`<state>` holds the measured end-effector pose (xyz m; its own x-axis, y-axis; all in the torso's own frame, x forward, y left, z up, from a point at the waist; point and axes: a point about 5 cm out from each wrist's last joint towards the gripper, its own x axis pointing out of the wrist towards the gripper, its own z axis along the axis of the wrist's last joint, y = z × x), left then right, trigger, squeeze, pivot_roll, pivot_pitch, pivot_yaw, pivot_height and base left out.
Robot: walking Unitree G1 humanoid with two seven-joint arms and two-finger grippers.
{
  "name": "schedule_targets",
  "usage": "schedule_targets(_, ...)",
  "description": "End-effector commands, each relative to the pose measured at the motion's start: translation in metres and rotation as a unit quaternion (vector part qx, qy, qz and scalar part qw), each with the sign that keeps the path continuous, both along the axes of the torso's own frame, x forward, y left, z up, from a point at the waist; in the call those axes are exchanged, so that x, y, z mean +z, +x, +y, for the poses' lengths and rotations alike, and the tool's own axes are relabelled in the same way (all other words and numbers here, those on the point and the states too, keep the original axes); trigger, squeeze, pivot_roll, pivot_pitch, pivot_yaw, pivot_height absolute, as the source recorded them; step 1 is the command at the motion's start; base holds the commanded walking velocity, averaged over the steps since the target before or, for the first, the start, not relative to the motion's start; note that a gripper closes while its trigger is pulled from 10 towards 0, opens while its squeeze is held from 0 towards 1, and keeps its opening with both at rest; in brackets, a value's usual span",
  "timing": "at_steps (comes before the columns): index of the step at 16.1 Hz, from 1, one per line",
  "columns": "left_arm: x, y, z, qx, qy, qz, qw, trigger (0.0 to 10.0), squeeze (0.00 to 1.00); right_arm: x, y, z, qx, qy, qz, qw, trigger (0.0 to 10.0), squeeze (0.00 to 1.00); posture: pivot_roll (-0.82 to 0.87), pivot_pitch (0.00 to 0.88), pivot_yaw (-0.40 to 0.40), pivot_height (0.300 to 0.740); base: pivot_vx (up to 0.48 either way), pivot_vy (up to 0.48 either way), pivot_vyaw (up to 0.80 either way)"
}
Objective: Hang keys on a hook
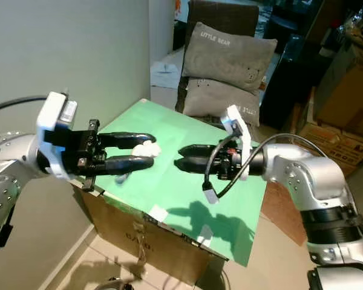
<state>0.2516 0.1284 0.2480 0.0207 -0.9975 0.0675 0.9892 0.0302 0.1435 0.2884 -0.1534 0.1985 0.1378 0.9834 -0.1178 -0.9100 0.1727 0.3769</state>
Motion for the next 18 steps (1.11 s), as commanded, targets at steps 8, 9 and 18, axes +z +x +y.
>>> schedule_targets(8, -0.002, -0.014, -0.014, -0.044, 0.002, 0.014, 0.999, 0.0, 0.0, 0.013, -0.008, 0.021, 0.08, -0.019, -0.067, 0.994, 10.0, 0.0, 0.06, 0.0, -0.044, 0.74, 0.0, 0.0, 0.0)
schedule_targets(9, -0.004, -0.014, -0.016, -0.048, 0.003, 0.018, 0.999, 0.0, 0.0, 0.016, -0.008, 0.024, 0.086, -0.017, -0.073, 0.993, 10.0, 0.0, 0.06, 0.0, -0.044, 0.74, 0.0, 0.0, 0.0)
schedule_targets(18, -0.011, -0.015, -0.022, -0.059, 0.011, 0.028, 0.998, 0.0, 0.0, 0.019, -0.018, 0.037, 0.13, -0.004, -0.081, 0.988, 10.0, 0.0, 0.06, 0.0, -0.041, 0.74, 0.0, 0.0, 0.0)
